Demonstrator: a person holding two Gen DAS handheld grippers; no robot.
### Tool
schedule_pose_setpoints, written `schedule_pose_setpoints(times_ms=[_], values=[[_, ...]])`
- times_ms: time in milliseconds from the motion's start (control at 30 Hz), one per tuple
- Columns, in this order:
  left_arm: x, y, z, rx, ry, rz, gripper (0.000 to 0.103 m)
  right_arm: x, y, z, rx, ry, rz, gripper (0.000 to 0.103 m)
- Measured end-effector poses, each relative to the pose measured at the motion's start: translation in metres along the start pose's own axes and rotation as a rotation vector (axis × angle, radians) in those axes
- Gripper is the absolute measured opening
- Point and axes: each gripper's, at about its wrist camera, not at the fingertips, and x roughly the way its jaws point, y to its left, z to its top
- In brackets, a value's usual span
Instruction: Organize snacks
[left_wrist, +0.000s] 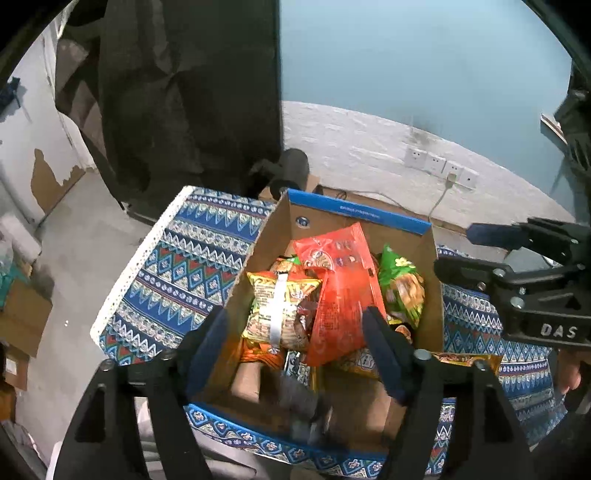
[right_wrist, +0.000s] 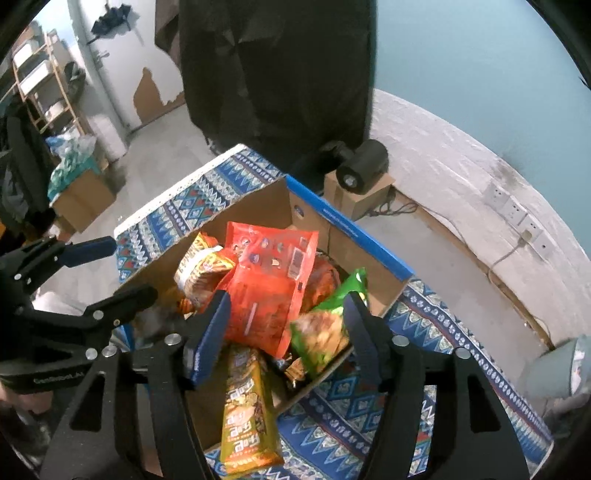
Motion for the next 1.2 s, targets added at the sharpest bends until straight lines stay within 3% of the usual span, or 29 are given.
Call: schedule_pose_setpoints(times_ms=[167,300,500,733,800,1200], values=[[-0.010,0.000,0.000,-0.001,-0.024,0.019,0.081,-0.014,0.000,-0.014,0.003,-0.022,-0.014,0.069],[-0.017,-0.001,-0.003,0.001,-0.040,0.042,0.085,-0.026,0.001,-0.027,0.004,-0.042,-0.037,0.079],[-0.036,-0.007,-0.009,0.003,-0.091,0.023,0.092,-0.041,-0.001,-0.041,0.023,-0.068,-0.056,0.080],[-0.048,-0.012,-0.022,0.047,-0.134,0.099,0.094,-0.058,-0.004,-0.059,0.032,-0.087,-0.078,0.080],[-0.050,-0.012,-0.026,0.047,-0.135,0.095,0.102,-0.063,-0.004,-0.066,0.029,-0.092,-0.090,0.080],[-0.056,-0.020,-0.039,0.096,-0.162,0.161,0.102,-0.078,-0.005,-0.083,0.042,-0.111,-0.091,0.080]])
